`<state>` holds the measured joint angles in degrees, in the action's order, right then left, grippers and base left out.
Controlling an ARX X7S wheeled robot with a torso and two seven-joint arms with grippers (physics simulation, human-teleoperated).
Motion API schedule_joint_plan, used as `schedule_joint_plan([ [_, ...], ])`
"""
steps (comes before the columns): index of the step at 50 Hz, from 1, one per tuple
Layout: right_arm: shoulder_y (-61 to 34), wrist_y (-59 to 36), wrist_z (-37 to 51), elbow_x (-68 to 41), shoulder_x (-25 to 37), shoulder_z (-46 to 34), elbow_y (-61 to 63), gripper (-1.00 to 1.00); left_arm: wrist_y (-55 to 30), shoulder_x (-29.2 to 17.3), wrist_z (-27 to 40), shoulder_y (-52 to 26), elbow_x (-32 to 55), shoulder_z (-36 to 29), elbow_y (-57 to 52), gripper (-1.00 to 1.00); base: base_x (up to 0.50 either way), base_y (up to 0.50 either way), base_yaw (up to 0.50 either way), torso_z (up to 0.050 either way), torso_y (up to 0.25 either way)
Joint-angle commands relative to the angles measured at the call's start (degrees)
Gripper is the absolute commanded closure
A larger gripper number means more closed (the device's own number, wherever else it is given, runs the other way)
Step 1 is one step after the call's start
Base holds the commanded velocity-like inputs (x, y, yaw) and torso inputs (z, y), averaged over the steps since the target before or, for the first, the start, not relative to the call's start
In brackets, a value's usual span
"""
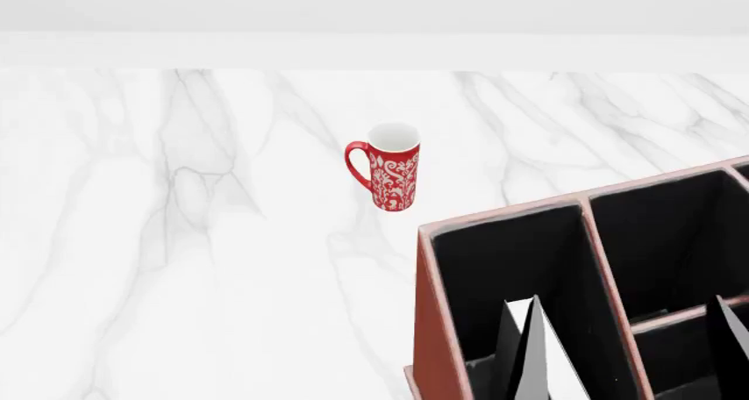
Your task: Pick up the book and place it in the left compartment of the caddy.
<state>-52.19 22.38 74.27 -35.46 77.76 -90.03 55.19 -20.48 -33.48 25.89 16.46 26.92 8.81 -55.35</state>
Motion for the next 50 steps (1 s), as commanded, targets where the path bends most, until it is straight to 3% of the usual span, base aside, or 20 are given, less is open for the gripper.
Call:
schedule_joint_plan([
  [1, -0.2, -0.4, 0.2, 1.0, 0.3, 0.3, 1.1, -1.0, 1.2, -0.2, -0.2, 1.1, -0.6, -0.1, -0.3, -1.0, 0.0, 0.0, 0.0, 0.0, 0.0],
  [50, 0.7, 3.0, 3.4, 10.8, 3.0, 1.4, 3.6, -1.0, 6.9, -1.2, -0.5, 6.1, -3.1, 0.4, -2.2, -1.0, 0.0, 0.0, 0.0, 0.0, 0.0],
])
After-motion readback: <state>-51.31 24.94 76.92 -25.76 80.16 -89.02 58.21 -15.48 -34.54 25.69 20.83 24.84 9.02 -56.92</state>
